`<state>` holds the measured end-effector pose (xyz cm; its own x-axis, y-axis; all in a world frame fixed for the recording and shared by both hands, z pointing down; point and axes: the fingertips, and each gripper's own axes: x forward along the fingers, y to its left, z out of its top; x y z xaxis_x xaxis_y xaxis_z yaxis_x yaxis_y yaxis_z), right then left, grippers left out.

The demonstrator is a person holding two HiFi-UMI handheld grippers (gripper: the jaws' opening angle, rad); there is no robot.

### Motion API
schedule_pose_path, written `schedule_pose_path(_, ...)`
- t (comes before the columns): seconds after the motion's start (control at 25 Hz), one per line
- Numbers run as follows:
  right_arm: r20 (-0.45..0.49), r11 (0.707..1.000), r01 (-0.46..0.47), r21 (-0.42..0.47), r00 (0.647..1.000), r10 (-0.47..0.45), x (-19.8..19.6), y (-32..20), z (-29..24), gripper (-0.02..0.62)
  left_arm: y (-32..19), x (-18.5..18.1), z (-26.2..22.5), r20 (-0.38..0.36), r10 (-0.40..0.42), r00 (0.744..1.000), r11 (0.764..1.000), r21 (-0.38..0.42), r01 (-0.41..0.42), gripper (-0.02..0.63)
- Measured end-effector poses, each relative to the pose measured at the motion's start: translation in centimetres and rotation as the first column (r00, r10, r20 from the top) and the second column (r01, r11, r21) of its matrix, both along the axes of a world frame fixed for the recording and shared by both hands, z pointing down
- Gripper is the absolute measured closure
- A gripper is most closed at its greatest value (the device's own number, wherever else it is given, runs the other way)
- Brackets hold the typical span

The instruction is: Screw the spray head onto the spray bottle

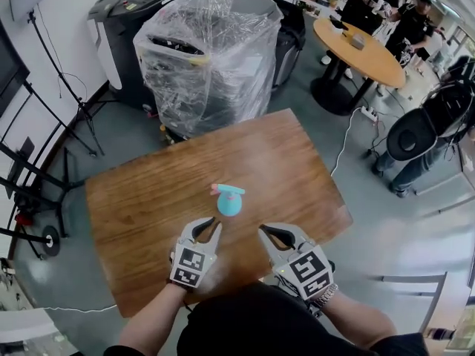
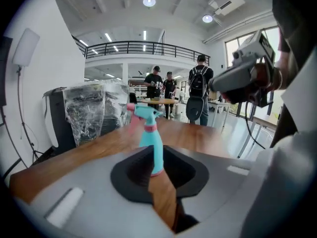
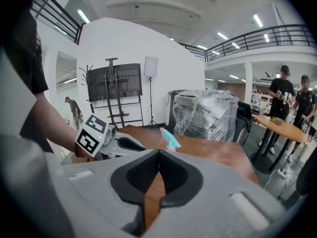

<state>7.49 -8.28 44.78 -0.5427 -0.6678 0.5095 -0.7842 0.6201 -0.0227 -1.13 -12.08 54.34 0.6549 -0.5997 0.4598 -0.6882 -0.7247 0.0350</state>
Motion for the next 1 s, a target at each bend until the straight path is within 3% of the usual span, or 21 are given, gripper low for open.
schedule_pose_path(0.04, 0.013, 1.000, 0.000, 0.005, 1.000, 0.000, -0.5, 0.0, 0.2, 0.603, 0.5, 0.1, -1.5, -0.023, 0.000, 1.000, 1.000, 0.007, 0.001, 0.575)
schedule_pose_path(0.08, 0.024, 1.000, 0.000, 0.008, 1.000, 0.000, -1.1, 0.1, 0.3, 0.603, 0.9, 0.2, -2.8, -0.048, -0.001, 0.999, 1.000, 0.006, 0.002, 0.589)
schedule_pose_path(0.28, 0.080, 1.000, -0.009, 0.023, 0.997, 0.007, -3.1, 0.7, 0.6, 0.603, 2.4, 1.1, -7.2, -0.158, -0.026, 0.987, 0.998, -0.053, 0.018, 0.590)
schedule_pose_path(0.6, 0.143, 0.994, -0.062, 0.085, 0.988, 0.050, -3.5, 0.6, -0.4, 0.603, 3.5, 1.9, -8.5, -0.159, -0.003, 0.987, 0.999, -0.043, -0.004, 0.591)
schedule_pose_path(1.0, 0.135, 0.996, -0.060, 0.068, 0.990, 0.050, -3.3, 0.5, -0.5, 0.603, 3.2, 2.5, -9.2, -0.181, -0.023, 0.983, 0.999, -0.050, 0.014, 0.591)
